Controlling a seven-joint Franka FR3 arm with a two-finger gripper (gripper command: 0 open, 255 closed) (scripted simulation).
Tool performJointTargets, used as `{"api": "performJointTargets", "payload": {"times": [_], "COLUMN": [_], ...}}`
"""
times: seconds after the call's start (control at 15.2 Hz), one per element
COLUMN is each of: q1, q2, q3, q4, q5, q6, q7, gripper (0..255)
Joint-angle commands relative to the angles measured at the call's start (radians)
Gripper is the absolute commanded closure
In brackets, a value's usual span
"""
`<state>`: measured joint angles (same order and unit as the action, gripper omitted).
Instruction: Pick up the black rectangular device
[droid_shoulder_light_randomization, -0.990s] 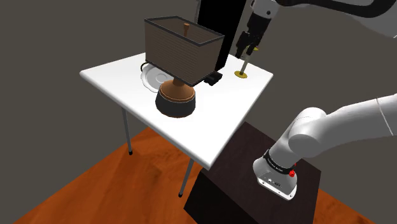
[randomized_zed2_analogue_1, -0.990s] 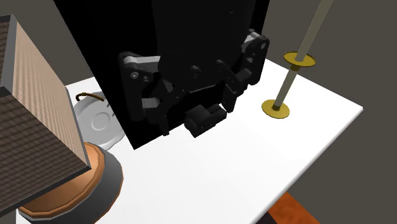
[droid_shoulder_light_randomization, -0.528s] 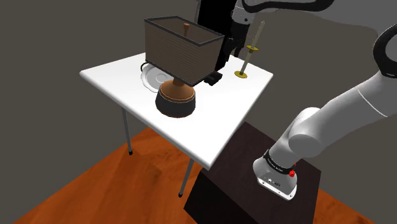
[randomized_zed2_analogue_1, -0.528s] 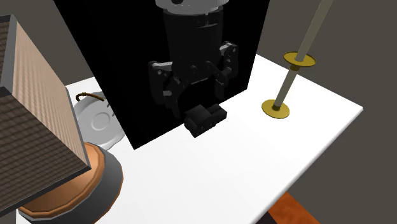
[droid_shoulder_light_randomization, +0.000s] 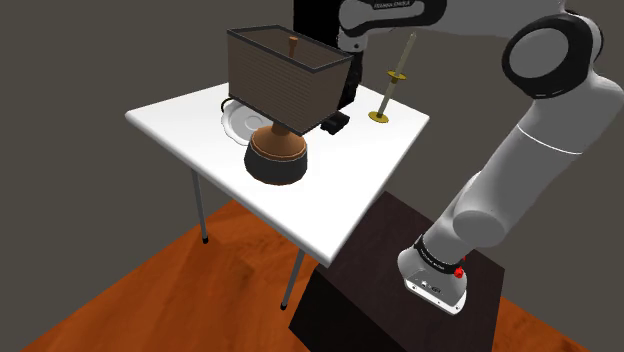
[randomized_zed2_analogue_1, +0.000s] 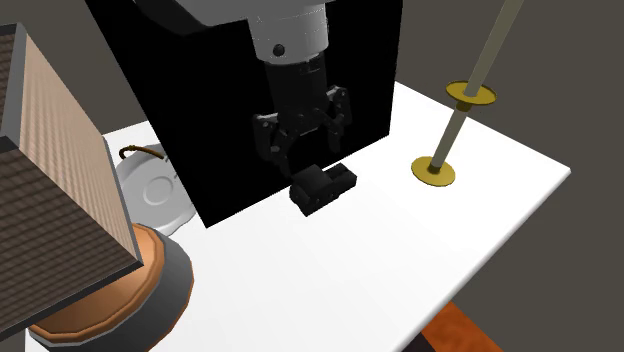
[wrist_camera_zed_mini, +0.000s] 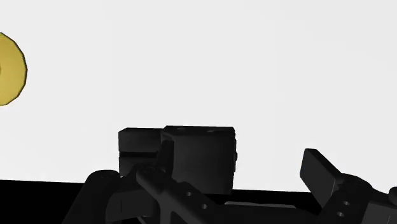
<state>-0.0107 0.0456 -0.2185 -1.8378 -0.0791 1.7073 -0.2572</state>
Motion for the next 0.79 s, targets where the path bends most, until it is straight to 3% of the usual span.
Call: {"api": "performJointTargets", "payload": {"times": [0.0, 0.2, 0.73], "q1": [-0.009, -0.019, -0.021], "q2": [0.092, 0.193, 0.218], "q3": [-0.006, -0.008, -0.007], "q4": [0.066, 0.146, 0.077], "q5": [0.000, 0.001, 0.005], "q6": [-0.009, -0.022, 0.072], "q7": [-0.035, -0.067, -0.061], "gripper": [0, 0, 0]}}
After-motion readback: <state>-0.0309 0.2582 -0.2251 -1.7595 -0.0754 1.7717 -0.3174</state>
